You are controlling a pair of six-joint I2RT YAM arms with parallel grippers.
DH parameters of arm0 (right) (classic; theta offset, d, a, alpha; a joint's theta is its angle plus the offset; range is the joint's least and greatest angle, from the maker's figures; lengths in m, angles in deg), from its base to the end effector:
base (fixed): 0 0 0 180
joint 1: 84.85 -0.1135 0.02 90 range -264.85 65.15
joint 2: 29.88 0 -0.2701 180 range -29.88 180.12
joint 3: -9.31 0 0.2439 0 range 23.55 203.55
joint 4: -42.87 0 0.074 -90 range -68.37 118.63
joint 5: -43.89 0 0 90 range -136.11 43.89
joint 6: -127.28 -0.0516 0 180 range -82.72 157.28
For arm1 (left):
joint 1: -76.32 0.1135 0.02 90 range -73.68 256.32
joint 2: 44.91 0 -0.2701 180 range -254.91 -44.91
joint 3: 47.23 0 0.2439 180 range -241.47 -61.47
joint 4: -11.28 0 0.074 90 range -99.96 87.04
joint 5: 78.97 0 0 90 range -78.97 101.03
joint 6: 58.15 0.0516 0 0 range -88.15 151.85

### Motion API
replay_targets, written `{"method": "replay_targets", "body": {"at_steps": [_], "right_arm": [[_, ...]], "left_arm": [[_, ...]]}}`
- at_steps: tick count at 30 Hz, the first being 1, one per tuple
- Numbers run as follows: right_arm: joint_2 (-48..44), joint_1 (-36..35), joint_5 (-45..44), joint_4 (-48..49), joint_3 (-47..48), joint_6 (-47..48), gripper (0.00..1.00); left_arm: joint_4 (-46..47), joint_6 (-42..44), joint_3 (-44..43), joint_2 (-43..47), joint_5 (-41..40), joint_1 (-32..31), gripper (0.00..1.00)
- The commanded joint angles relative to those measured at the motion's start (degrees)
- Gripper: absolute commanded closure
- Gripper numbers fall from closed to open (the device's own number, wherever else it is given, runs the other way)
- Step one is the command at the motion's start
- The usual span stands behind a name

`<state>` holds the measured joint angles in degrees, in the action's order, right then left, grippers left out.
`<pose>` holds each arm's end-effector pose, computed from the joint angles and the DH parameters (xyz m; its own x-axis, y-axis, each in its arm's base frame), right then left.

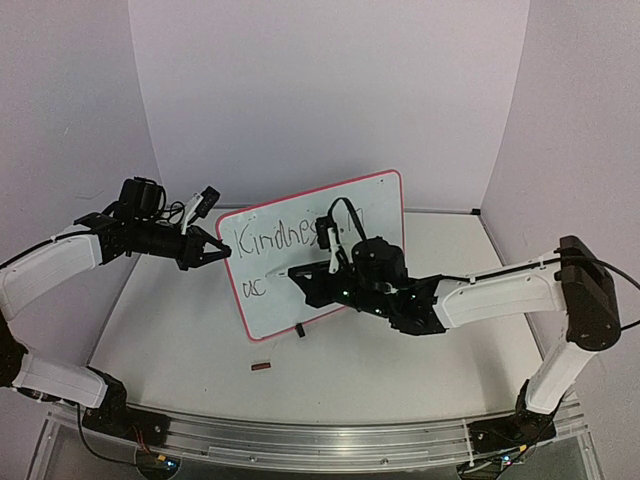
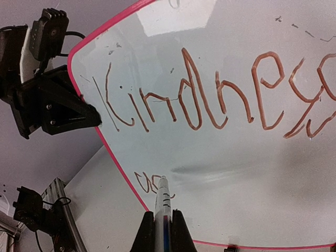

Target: Write a sentence on the whiteboard

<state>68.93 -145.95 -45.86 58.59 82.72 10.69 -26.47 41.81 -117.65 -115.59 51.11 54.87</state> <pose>0.1958 0.3551 0.2547 -0.4655 0.0830 -0.8812 -0.7483 0.4947 0.4419 0.2335 -0.1274 0.2974 -0.4344 0.3129 -0.8446 0.8398 0.4798 -0.2542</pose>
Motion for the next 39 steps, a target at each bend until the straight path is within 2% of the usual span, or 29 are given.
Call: {"method": "replay_targets", "body": {"at_steps": [1,17,28,33,39], "right_arm": [[2.1,0.1,1.7,2.1,2.2,-0.8,1.0],[3.9,0.1,-3.2,2.1,2.8,-2.1,1.0],[-1.3,0.1,-9.5,2.1,-1.9,-2.2,1.0],[-2.0,0.1,-8.5,2.1,-2.1,-2.1,1.0],[-2.9,0.1,-2.6,3.0,-0.8,-1.2,1.0]], "left_arm": [[-2.8,1.9,0.1,-1.8,-2.6,-1.0,1.0],[-2.8,1.9,0.1,-1.6,-2.7,-1.0,1.0],[-2.9,1.9,0.1,-1.5,-2.8,-1.0,1.0],[-2.9,1.9,0.1,-1.5,-2.7,-1.0,1.0],[-2.9,1.9,0.1,-1.5,-2.8,-1.0,1.0]]}}
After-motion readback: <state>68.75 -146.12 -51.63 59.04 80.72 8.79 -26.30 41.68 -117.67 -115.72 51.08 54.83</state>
